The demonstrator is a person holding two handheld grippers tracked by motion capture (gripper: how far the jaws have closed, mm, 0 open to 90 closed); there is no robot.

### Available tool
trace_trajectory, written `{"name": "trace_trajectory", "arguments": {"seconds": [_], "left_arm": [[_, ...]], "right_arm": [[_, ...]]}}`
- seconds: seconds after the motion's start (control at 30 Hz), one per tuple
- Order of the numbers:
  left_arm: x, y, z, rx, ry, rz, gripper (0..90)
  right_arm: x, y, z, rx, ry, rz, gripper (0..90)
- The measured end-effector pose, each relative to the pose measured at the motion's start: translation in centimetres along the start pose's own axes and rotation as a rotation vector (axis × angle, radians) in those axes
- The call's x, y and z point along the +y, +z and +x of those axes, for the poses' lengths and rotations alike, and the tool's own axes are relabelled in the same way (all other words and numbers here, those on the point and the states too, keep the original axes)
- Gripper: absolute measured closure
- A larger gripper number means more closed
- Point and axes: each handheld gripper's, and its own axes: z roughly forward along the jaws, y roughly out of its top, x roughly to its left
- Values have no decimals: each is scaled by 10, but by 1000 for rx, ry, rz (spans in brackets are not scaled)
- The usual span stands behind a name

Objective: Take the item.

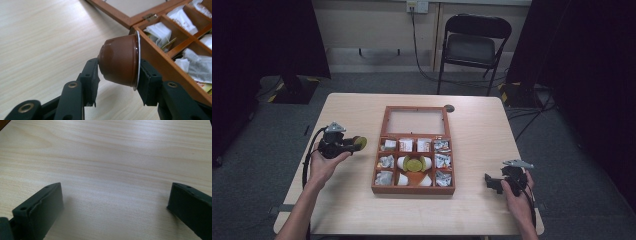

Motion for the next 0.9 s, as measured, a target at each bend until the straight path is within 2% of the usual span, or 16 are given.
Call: {"name": "trace_trajectory", "arguments": {"seconds": [0.2,0.47,0.6,0.73,0.9], "left_arm": [[-5,9,-2,-10,16,31,557],[-8,22,-8,-12,13,76,557],[-9,26,-9,-15,32,98,556],[-10,27,-8,-18,13,101,556],[-12,30,-7,-24,18,118,554]], "right_arm": [[0,0,0,0,-1,0,0],[0,0,0,0,-1,0,0],[0,0,0,0,-1,0,0],[0,0,0,0,-1,0,0],[0,0,0,0,-1,-1,0]]}}
